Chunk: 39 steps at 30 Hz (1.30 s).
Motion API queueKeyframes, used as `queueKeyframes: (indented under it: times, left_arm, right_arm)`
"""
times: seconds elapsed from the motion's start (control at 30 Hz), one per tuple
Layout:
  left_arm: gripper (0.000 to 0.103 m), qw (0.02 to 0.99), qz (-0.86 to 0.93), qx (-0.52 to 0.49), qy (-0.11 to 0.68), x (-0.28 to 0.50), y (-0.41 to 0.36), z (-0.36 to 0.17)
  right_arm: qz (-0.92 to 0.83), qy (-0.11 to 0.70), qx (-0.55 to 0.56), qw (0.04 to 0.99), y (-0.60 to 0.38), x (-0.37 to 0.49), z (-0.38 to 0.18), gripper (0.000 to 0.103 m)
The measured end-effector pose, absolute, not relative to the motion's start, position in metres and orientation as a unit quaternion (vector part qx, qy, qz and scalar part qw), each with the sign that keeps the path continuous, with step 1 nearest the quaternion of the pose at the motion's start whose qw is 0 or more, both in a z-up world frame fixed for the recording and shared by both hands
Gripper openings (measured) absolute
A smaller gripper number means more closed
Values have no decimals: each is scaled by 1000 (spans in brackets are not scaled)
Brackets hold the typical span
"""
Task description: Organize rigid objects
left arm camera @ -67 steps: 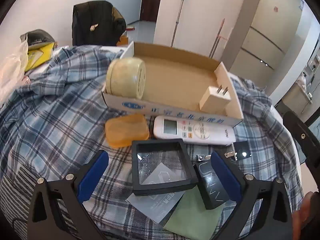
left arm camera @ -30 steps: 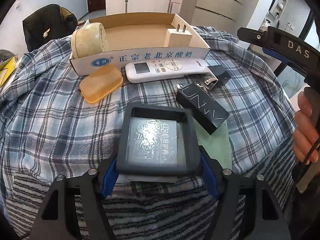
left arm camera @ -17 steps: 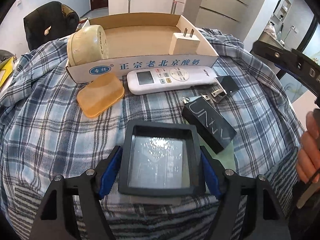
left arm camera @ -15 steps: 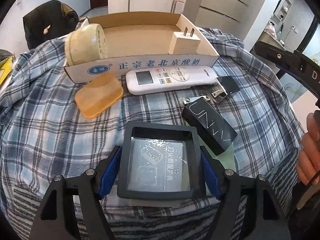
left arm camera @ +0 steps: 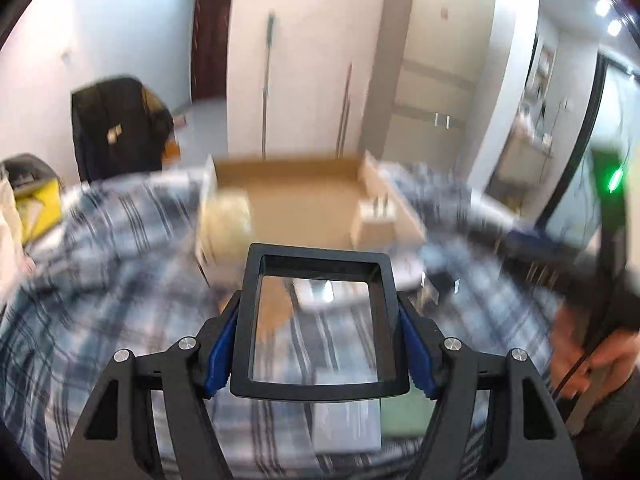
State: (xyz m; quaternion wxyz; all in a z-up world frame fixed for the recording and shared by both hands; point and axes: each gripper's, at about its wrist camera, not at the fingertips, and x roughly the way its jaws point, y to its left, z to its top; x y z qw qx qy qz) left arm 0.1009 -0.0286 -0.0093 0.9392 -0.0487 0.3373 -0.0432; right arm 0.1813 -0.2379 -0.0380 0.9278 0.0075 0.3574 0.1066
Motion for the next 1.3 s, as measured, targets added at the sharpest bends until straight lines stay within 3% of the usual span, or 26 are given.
queueKeyframes:
  times: [0.23,0.73,0.9,1.03,1.3]
  left_arm:
    - [72,972,-2,-27,233,88,-12,4]
    - [72,972,-4,-56,228,86,2,-11]
    - [72,971,-4,-59,231,86,3,-12]
    - [72,972,-6,-51,231,85,-1,-13]
    - [72,972,2,-49,230,84,-1,-12]
  right_arm:
    - [143,379,-14,914,-222,184,-51,72]
    - [170,437,-52,882,-194,196,-91,72]
    - [172,446,-51,877,-194,199,-95,60]
    - [177,454,-51,872,-193,199,-98,41]
    - [158,419,-47,893,-200,194,-84,41]
